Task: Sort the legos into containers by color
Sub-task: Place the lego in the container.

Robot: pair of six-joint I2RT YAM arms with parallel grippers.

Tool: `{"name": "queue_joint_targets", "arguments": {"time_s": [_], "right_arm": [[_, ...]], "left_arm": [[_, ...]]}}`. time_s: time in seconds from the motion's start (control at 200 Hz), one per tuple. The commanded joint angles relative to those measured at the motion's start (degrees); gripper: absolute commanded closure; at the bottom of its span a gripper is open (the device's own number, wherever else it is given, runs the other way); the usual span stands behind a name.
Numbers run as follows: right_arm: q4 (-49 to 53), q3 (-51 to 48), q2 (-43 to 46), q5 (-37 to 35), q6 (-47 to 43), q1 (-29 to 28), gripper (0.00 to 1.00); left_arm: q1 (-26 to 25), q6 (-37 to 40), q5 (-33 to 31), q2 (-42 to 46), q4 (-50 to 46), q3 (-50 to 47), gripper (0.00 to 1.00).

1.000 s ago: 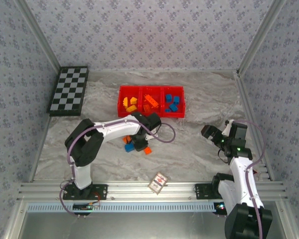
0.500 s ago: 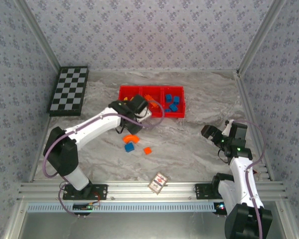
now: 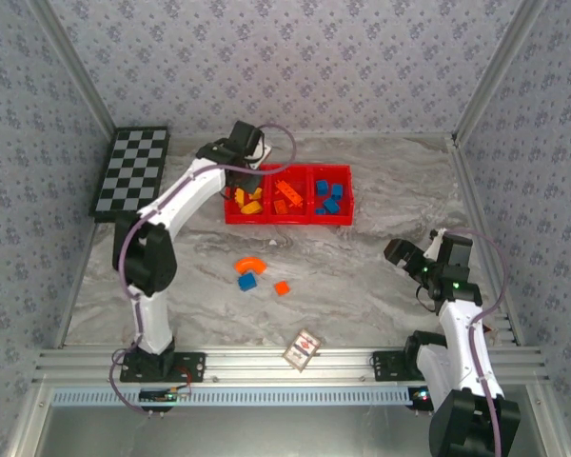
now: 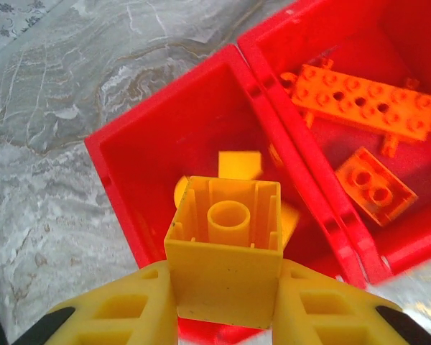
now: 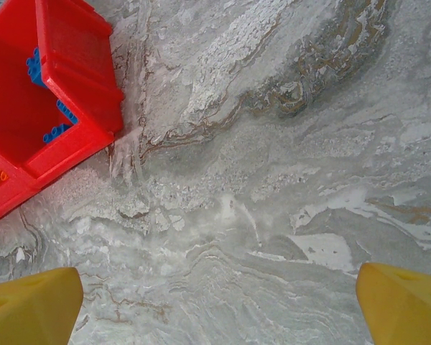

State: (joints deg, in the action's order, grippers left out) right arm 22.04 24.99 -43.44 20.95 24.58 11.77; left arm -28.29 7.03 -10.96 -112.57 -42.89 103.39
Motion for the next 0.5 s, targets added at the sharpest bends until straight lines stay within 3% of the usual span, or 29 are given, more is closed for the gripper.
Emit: {"name": "queue_joint_targets", "arguments": {"time_s": [0.0, 0.335, 0.495], "right_arm": [[0.7, 0.1, 0.2, 1.9, 0.1, 0.5, 0.0], [0.3, 0.1, 0.0, 2.7, 0.3, 0.6, 0.0], [-0.4, 0.1, -0.5, 3.3, 0.5, 0.5, 0.0]], "left_arm": [[1.4, 1.3, 0.5, -5.1, -0.6, 6.0, 0.69], [3.7, 1.1, -0.9, -15.6, -1.4, 15.6, 0.7], [3.6, 0.0, -1.1, -15.6, -0.6, 14.2, 0.63]]}}
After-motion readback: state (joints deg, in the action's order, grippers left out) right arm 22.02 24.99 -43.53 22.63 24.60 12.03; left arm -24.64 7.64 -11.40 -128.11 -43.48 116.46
